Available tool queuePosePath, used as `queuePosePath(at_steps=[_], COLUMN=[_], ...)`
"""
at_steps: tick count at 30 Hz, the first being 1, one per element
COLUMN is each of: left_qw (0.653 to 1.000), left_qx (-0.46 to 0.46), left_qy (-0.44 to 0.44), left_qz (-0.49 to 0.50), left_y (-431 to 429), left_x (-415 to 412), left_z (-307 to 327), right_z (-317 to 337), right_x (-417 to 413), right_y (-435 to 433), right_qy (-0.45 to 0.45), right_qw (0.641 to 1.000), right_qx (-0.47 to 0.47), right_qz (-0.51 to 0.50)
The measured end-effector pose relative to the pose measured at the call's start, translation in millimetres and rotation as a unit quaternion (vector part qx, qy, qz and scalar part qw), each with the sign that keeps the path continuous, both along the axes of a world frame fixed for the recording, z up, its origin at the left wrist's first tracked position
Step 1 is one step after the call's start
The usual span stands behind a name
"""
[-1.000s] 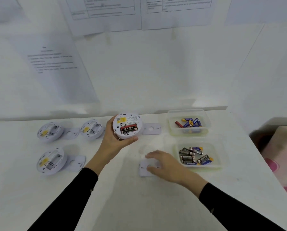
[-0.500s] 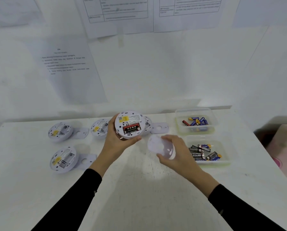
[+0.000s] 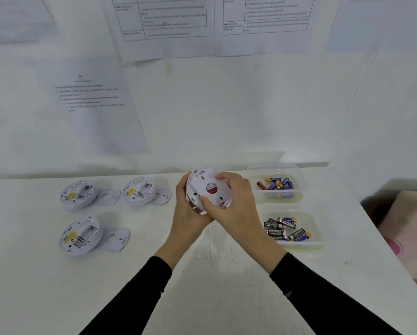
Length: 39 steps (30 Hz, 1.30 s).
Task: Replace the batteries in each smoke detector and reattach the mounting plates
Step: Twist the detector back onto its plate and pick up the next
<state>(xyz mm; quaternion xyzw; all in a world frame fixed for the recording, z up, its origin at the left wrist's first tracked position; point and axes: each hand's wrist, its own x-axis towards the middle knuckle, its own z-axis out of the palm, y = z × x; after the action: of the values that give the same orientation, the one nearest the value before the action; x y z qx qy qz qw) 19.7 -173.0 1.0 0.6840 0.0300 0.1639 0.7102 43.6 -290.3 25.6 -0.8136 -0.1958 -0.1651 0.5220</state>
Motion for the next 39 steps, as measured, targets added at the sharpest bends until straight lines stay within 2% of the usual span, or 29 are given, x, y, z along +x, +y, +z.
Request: queuePosePath(at_steps=[10,14,17,19,21,22,25,28,29,31,33,35,39], left_qw=[0.999,0.999,0.991,0.965,0.928,0.926,0.955,0.971,0.972,0.973,0.974,0.973,0.971], left_qx=[0.023,0.016,-0.062,-0.201,-0.322,-0.327,-0.247,-0.2,-0.196,-0.19,-0.186,-0.191,-0.191], left_qy=[-0.03,-0.002,0.051,0.078,0.099,0.105,0.113,0.103,0.102,0.101,0.1,0.1,0.103], left_qz=[0.037,-0.028,-0.11,-0.147,-0.16,-0.157,-0.117,-0.083,-0.082,-0.079,-0.079,-0.083,-0.095], left_y=[-14.7,-13.4,0.7,9.3,11.6,10.2,4.6,5.3,5.7,6.3,6.1,6.8,7.6], left_x=[8.6,10.6,10.8,12.4,13.4,14.0,18.1,21.6,22.4,22.6,23.9,24.9,24.7], left_z=[-5.4,-4.3,-0.9,3.8,8.8,11.2,11.6,9.9,9.7,9.2,9.5,8.8,9.2], right_z=[-8.2,-5.4,2.8,9.7,14.3,15.6,15.7,13.0,12.1,13.5,13.2,14.6,14.6], right_x=[14.8,19.2,25.1,30.2,33.2,33.1,29.1,31.6,34.8,42.0,50.1,55.6,64.2], right_y=[1.0,-2.8,-16.2,-26.4,-31.2,-32.0,-32.7,-37.8,-40.2,-45.3,-51.0,-55.8,-61.3], right_qy=[-0.029,-0.027,0.039,0.097,0.11,0.104,0.089,0.076,0.109,0.257,0.393,0.438,0.447], right_qw=[0.997,0.997,0.998,0.993,0.989,0.989,0.99,0.993,0.99,0.954,0.888,0.854,0.848], right_qx=[-0.04,-0.059,-0.041,-0.031,-0.047,-0.062,-0.062,0.008,0.037,0.108,0.181,0.212,0.196], right_qz=[-0.057,-0.046,0.02,0.066,0.085,0.087,0.091,0.087,0.085,0.11,0.153,0.183,0.208])
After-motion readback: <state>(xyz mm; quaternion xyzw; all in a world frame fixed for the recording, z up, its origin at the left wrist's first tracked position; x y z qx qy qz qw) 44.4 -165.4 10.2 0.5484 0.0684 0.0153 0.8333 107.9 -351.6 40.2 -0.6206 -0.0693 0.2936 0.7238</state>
